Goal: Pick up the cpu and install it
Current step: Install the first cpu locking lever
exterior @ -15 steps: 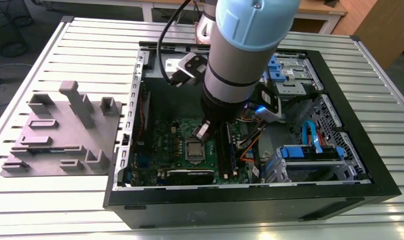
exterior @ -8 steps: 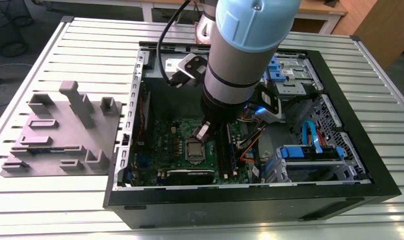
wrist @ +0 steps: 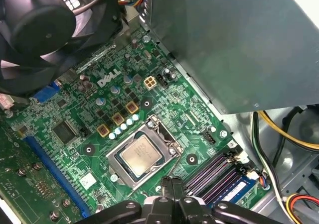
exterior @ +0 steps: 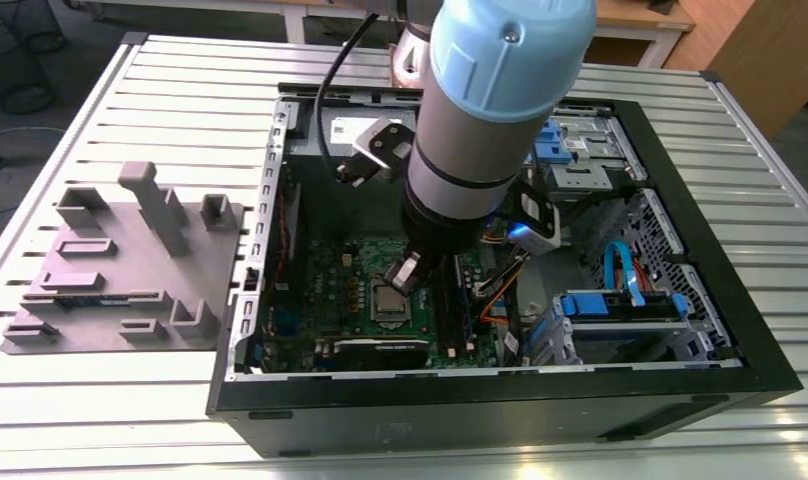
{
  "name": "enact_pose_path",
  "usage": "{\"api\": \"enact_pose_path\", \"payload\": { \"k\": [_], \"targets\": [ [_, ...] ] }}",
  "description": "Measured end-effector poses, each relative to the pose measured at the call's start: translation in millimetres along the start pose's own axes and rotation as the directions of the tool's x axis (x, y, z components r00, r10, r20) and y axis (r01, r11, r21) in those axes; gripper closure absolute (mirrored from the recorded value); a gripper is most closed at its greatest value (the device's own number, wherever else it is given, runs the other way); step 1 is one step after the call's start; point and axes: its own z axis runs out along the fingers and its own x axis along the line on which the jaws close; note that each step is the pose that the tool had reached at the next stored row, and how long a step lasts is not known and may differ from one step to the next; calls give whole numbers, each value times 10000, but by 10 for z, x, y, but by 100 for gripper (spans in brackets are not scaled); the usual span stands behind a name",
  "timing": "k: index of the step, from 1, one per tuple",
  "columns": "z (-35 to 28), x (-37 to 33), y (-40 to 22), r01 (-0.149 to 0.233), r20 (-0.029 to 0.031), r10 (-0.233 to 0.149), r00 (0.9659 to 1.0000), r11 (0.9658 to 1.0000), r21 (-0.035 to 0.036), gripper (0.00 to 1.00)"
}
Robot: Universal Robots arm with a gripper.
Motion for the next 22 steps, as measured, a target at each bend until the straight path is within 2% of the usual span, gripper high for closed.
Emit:
{"api": "enact_pose_path", "payload": {
  "k": [6,17,22],
  "targets": [
    [8,1,-2,4,-3,-4,10000,10000,1,89],
    [20,-35,68,-78,6,78,10000,10000,7,89],
    [16,-38,72,-85,2,85,10000,10000,5,89]
  ]
}}
